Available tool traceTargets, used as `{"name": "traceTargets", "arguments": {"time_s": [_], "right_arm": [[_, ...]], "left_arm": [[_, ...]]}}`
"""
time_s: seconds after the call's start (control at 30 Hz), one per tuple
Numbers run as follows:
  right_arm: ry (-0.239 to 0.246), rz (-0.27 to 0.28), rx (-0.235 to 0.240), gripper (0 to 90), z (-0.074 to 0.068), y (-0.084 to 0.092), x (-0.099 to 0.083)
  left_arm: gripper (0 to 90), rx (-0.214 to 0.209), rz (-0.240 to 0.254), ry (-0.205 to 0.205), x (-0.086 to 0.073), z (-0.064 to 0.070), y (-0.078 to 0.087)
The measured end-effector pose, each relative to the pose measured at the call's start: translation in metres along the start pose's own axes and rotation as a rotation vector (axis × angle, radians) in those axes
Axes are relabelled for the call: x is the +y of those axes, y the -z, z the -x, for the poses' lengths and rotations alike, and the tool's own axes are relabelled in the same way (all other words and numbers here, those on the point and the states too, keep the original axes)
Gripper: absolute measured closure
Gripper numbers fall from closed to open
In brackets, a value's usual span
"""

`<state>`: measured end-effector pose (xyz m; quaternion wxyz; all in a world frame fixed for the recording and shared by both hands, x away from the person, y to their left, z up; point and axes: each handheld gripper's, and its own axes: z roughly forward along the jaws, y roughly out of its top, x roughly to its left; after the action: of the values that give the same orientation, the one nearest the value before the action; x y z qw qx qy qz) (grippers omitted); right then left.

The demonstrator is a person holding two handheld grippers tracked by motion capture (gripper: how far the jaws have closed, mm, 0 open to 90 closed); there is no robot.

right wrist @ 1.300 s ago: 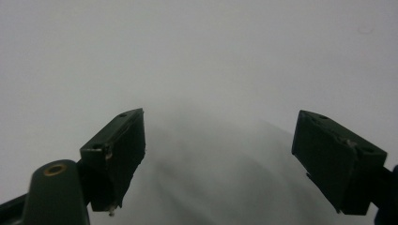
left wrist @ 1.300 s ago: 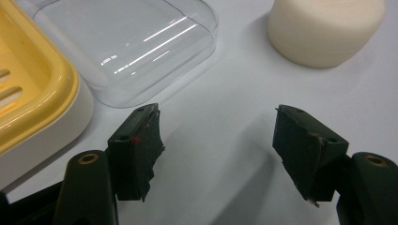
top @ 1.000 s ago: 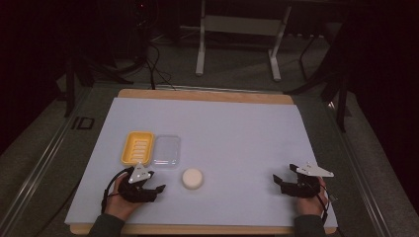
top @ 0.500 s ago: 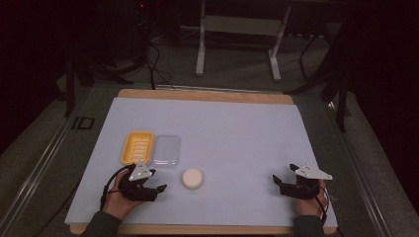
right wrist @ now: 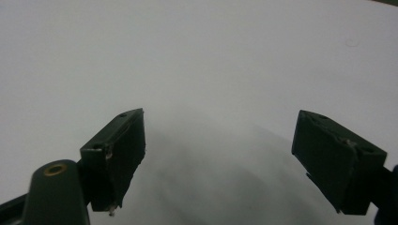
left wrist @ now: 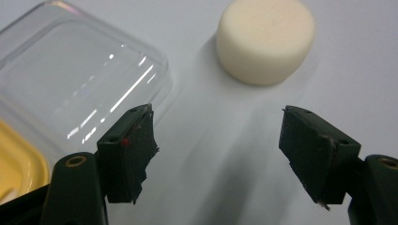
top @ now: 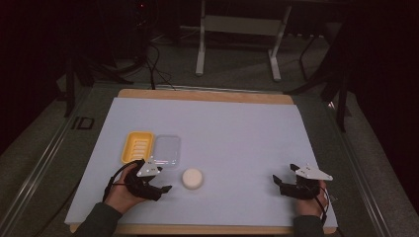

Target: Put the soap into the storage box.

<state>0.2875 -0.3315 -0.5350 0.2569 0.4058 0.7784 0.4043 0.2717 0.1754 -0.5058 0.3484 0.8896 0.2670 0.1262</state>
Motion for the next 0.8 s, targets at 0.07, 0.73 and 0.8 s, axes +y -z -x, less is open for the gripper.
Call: {"name": "traceTargets", "arguments": {"time_s": [0.07,0.73,0.8], "right_arm": [[0.0,0.001,0.001,17.6,0.0,0.0,0.0],[-0.008,0.001,-0.004,17.6,0.0,0.0,0.0],[-0.007,0.002,-0.003,17.6,0.0,0.0,0.0]], "left_arm": [[27.6,-0.005,-0.007,-0.008,0.003,0.0,-0.002],[26.3,-0.057,-0.099,-0.1,0.026,-0.004,-0.013],[24.5,-0.062,-0.11,-0.111,0.029,-0.004,-0.014]]}}
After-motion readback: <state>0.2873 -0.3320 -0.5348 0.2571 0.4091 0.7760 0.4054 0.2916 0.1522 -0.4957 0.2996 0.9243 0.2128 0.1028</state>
